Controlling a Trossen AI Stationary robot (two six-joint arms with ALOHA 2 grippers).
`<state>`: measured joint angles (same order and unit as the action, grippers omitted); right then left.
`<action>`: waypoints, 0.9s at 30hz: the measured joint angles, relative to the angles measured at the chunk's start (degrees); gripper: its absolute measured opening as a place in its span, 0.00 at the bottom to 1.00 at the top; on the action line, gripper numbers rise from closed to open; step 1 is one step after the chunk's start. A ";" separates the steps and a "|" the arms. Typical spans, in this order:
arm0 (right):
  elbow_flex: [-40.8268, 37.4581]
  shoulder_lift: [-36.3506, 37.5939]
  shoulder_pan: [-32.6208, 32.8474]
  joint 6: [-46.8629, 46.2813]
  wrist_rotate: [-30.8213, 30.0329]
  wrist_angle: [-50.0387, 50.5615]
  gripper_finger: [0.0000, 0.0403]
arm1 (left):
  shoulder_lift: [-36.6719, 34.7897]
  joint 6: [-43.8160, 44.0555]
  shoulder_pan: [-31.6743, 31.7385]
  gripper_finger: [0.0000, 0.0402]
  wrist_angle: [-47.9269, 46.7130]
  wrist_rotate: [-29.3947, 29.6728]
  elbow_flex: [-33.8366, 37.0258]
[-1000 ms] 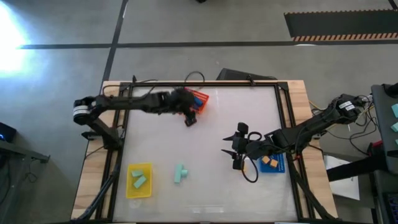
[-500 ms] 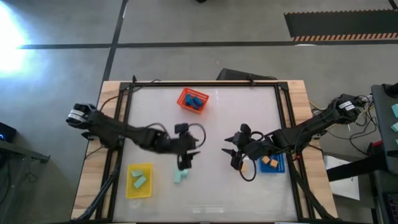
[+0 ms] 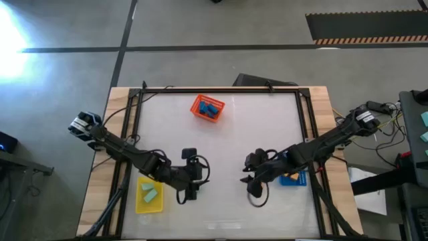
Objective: Sort & place blocks by color
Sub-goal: Put the yellow block into the blue bin
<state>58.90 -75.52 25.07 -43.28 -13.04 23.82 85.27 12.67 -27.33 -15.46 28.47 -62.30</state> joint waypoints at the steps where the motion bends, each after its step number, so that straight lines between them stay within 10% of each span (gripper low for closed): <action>1: 1.83 -1.23 0.29 -0.96 0.56 4.23 0.50 | 0.00 0.58 -0.39 0.53 -0.01 -0.02 0.00; 10: 14.17 -13.71 3.79 12.95 5.62 40.50 0.50 | -0.02 6.26 -3.88 0.53 -0.66 -0.41 0.00; 27: 14.19 -19.99 4.93 16.99 7.06 37.98 0.50 | -0.02 6.57 -5.86 0.53 -1.28 -0.42 0.01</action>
<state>73.09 -95.51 30.00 -26.30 -5.98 61.79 85.25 19.24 -33.19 -16.75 28.05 -62.29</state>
